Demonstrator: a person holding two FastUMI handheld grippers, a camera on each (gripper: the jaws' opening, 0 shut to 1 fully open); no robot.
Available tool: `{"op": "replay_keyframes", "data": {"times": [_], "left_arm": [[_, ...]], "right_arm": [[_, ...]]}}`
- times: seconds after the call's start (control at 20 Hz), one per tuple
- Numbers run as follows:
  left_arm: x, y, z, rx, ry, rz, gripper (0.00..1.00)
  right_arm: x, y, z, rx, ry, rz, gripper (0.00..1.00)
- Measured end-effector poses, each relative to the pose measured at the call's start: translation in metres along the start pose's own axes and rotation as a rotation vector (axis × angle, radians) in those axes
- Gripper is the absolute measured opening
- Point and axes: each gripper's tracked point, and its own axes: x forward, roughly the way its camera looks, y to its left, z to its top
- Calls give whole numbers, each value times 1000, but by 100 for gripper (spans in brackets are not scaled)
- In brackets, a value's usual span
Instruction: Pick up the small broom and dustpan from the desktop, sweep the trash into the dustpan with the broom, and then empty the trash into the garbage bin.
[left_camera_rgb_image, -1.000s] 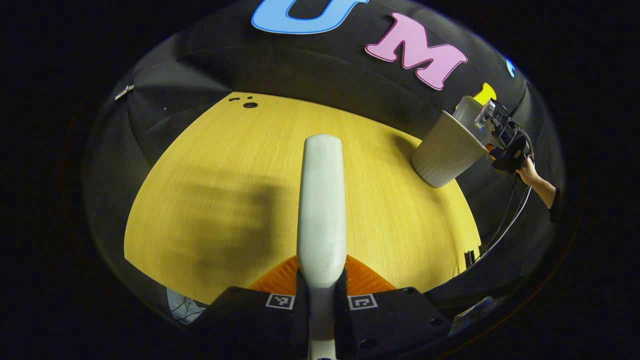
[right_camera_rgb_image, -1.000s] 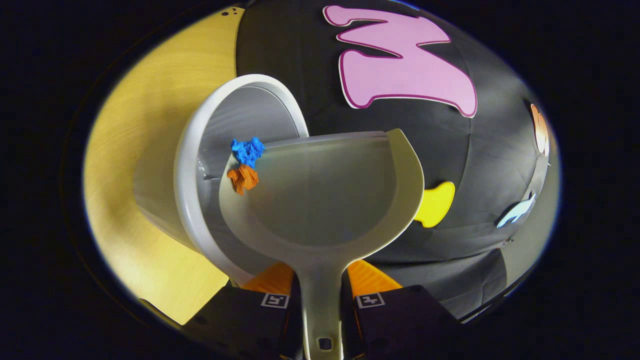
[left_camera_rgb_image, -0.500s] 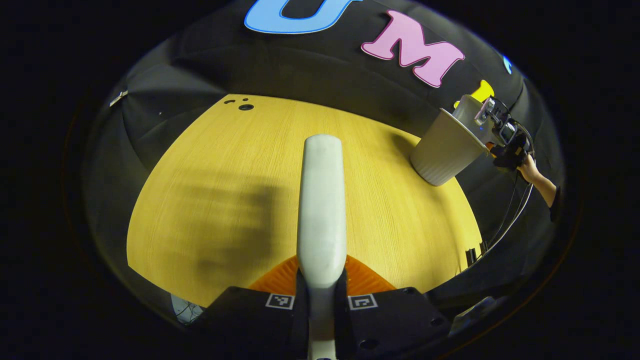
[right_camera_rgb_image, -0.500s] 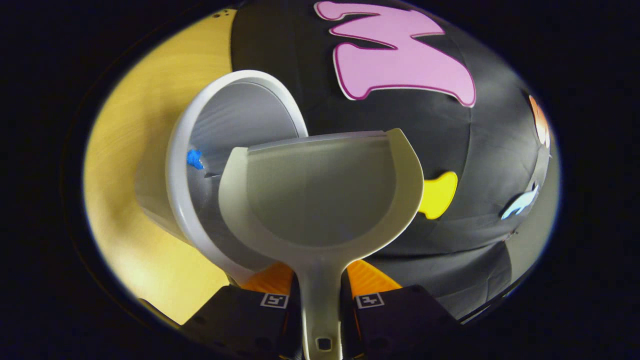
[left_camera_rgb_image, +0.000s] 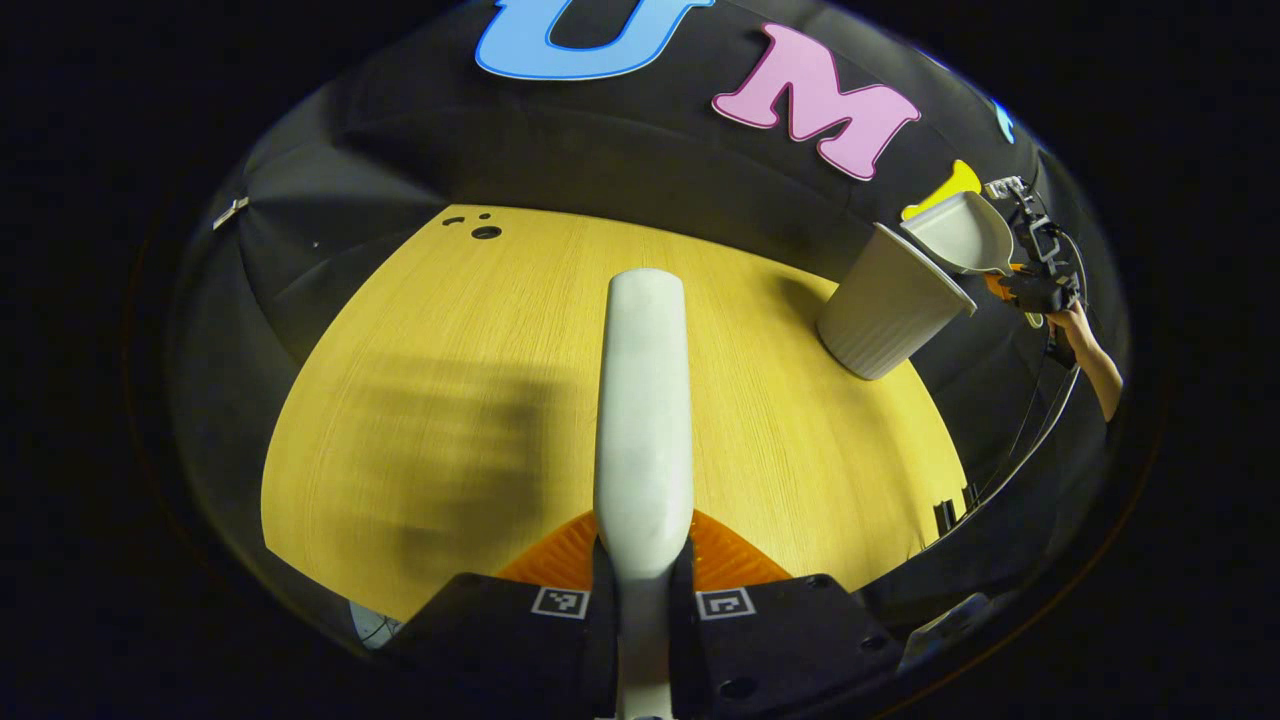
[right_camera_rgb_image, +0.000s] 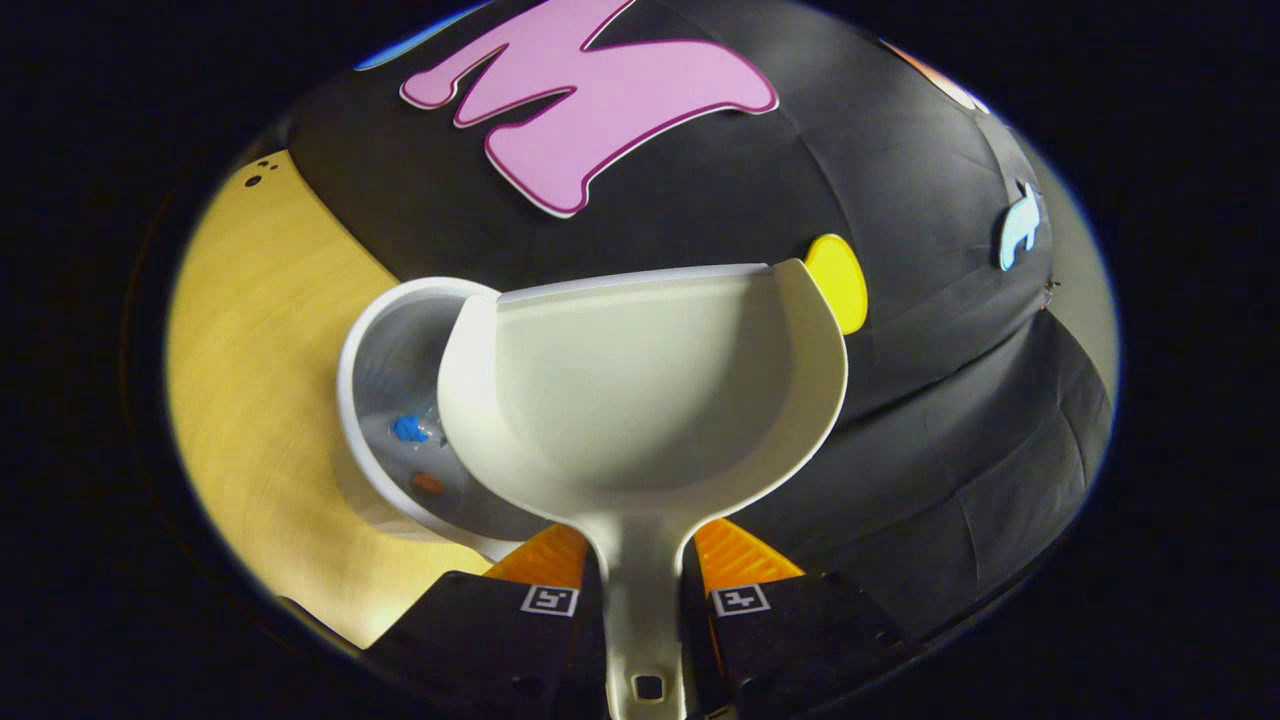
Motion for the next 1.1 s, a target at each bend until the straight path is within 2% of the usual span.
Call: {"op": "replay_keyframes", "data": {"times": [0.15,0.25,0.55,0.75,0.8,0.85,0.9,1.1], "left_arm": [[-4,1,7,0,-34,13,26],[-7,0,10,-6,-50,16,24],[-5,-1,9,3,-82,35,24],[2,2,4,-17,-83,39,24],[3,3,3,-18,-82,44,24],[6,4,2,-21,-80,50,24],[8,5,2,-21,-77,55,25],[16,14,-4,5,-55,86,25]], "right_arm": [[-13,4,12,101,-15,41,36],[-17,6,20,160,-27,70,34],[-28,21,42,375,-24,260,34],[-28,41,50,421,-33,382,31],[-28,48,50,433,-31,418,34],[-24,55,49,451,-25,460,31],[-25,58,43,466,-20,497,34],[-28,75,23,481,57,627,34]]}}
